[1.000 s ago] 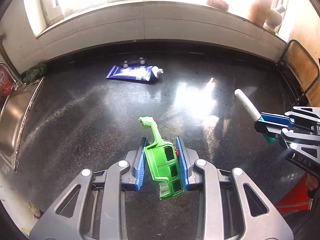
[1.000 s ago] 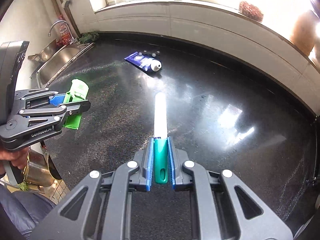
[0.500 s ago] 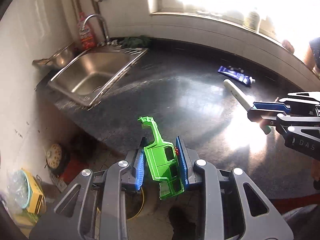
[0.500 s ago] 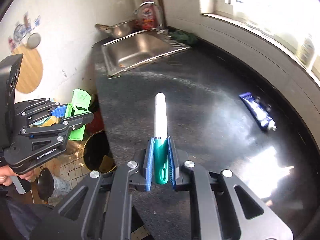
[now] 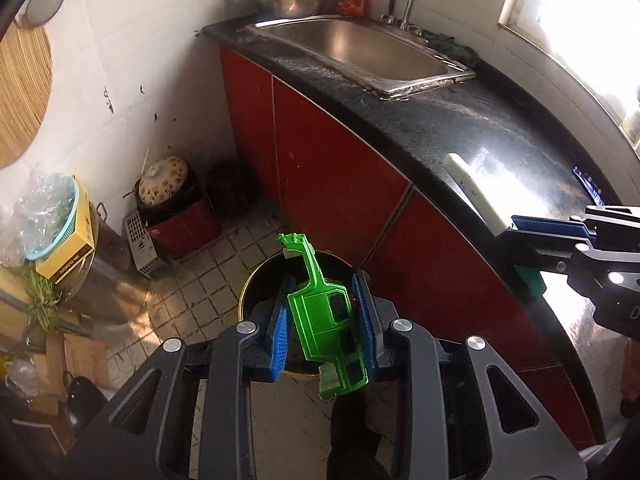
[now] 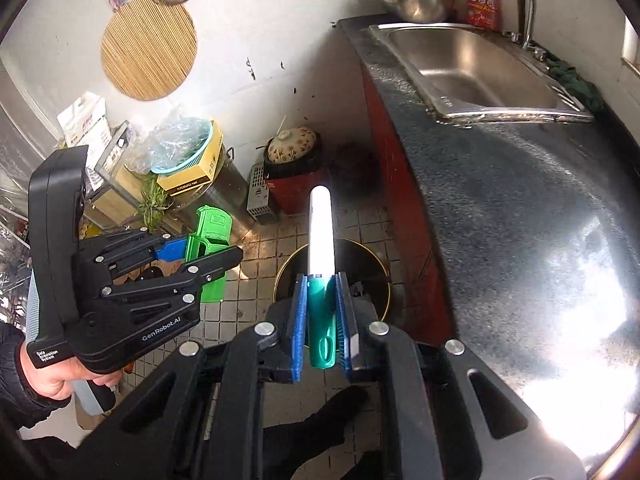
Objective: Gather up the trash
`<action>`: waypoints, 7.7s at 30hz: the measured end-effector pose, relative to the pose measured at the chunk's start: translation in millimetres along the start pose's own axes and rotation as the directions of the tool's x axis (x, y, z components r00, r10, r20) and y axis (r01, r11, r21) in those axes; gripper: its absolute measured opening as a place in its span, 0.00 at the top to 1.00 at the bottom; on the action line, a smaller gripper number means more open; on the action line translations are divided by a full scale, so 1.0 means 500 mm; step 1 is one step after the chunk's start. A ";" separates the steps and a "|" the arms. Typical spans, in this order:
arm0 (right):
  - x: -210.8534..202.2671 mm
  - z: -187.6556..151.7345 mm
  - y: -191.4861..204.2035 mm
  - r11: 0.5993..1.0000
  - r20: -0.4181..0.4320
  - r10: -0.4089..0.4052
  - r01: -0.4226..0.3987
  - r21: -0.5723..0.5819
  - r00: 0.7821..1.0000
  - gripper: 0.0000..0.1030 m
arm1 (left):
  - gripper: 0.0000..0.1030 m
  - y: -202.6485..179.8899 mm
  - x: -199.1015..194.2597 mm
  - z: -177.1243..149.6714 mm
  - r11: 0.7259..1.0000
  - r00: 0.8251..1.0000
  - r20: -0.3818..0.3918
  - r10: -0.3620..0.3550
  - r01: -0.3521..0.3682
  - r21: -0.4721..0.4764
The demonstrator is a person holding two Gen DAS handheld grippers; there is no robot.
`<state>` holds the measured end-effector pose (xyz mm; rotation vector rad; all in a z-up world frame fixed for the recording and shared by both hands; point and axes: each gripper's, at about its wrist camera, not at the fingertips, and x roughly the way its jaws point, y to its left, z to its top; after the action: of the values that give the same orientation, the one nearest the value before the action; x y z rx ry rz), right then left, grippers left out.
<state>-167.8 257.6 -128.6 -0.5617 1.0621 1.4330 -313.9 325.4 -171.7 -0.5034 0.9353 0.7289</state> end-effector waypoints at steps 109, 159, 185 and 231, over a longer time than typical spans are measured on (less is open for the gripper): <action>-0.278 -0.312 -0.973 0.917 -0.037 -0.309 0.308 0.254 0.950 0.26 | 0.19 -1.310 0.436 0.347 -0.379 0.612 -0.705 -0.357 0.595 0.709; -0.449 -0.552 -0.539 0.761 -0.048 -0.476 0.439 0.479 0.878 0.48 | 0.67 -0.857 0.007 0.086 0.490 0.877 -0.199 -0.438 0.419 0.765; -0.263 -0.131 -0.236 0.991 0.097 -0.131 0.133 -0.016 0.987 0.48 | 0.67 -0.339 -0.121 0.100 0.928 0.991 0.062 -0.118 0.088 0.363; 0.042 0.037 -0.073 0.997 -0.077 -0.001 0.006 0.072 0.997 0.12 | 0.14 0.003 0.051 -0.005 0.994 0.999 -0.046 -0.012 0.017 0.104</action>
<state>-132.2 279.7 -148.0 -0.5702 1.1686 1.3734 -306.5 333.6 -194.9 -0.4359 1.0055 0.6541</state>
